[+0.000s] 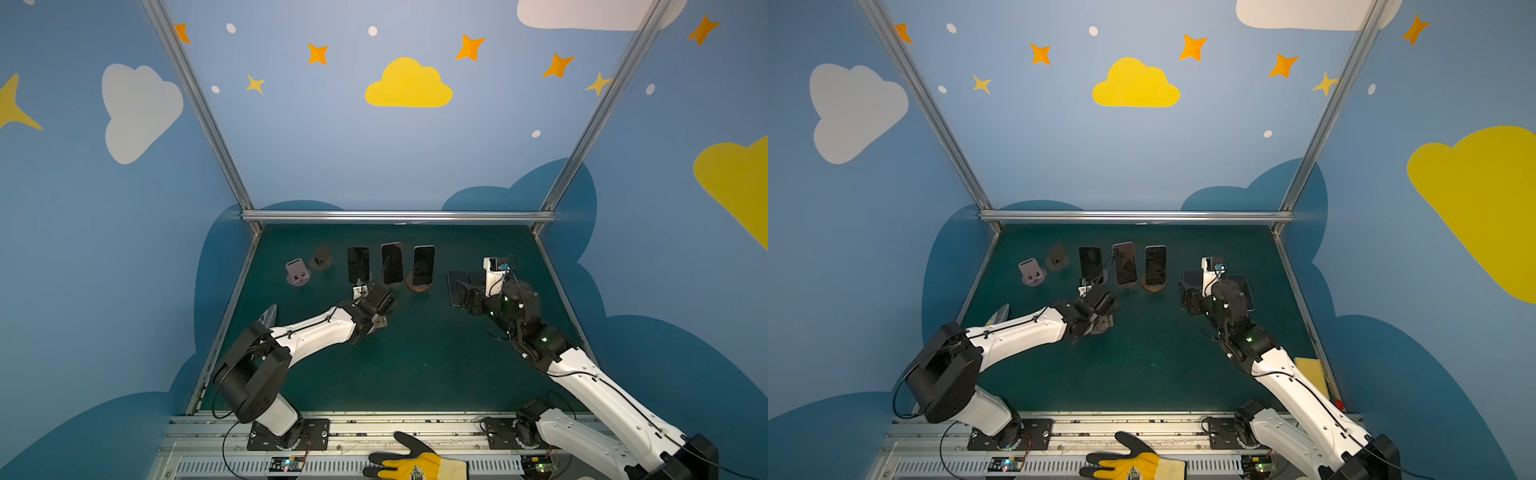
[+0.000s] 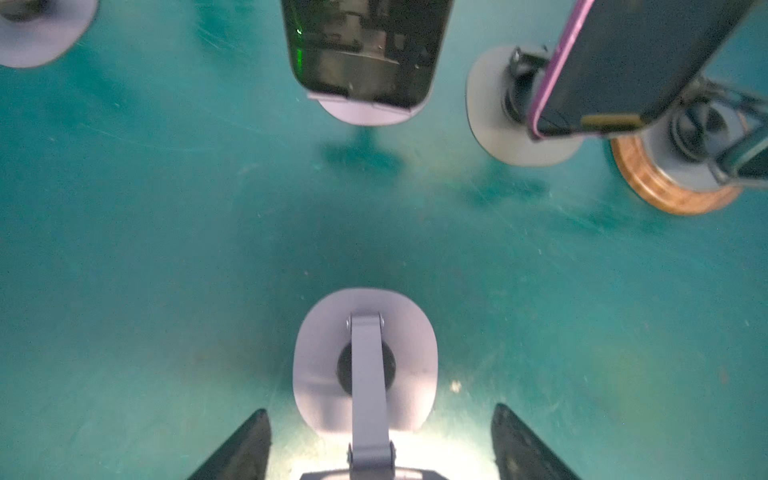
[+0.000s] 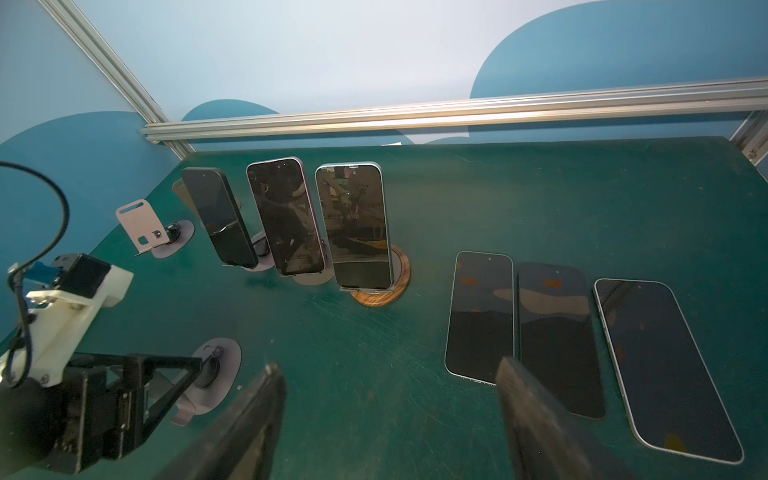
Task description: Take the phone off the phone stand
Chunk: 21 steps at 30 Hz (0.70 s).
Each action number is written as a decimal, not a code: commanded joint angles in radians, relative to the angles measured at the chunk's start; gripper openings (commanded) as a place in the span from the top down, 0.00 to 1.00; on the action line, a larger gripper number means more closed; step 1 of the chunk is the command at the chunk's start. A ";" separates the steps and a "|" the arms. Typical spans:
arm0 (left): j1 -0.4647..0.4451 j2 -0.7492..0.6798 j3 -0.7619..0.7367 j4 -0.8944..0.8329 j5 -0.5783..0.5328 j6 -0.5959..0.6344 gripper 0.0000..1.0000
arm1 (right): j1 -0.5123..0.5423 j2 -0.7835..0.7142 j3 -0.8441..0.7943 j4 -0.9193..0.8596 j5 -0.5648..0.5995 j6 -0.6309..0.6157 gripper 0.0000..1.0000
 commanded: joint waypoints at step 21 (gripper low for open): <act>0.242 -0.240 -0.033 -0.175 -0.066 0.016 0.39 | 0.015 0.013 -0.018 0.034 0.000 0.009 0.21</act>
